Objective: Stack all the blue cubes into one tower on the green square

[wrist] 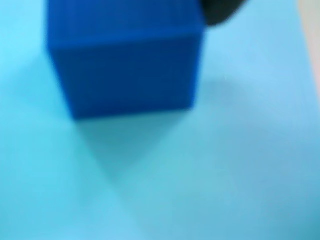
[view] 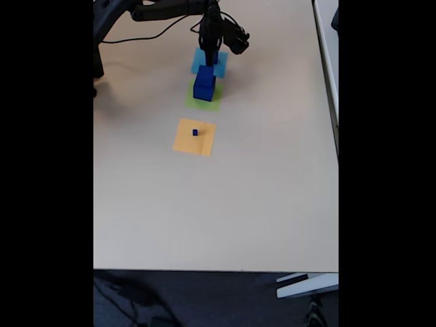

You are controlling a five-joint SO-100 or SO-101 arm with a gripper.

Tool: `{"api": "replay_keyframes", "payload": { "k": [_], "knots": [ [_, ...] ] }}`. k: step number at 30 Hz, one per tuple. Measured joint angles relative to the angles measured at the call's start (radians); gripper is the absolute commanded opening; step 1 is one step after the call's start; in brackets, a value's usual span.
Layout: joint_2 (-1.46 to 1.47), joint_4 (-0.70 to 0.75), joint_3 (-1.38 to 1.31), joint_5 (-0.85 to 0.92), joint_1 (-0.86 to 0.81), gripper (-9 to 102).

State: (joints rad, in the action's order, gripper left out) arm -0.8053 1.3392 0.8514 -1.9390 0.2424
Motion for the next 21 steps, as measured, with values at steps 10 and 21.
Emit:
{"api": "replay_keyframes", "payload": {
  "k": [10, 21],
  "knots": [
    [0.021, 0.017, -0.037, 0.020, 0.000, 37],
    [0.029, 0.054, -0.072, 0.029, 0.000, 28]
  ]
}}
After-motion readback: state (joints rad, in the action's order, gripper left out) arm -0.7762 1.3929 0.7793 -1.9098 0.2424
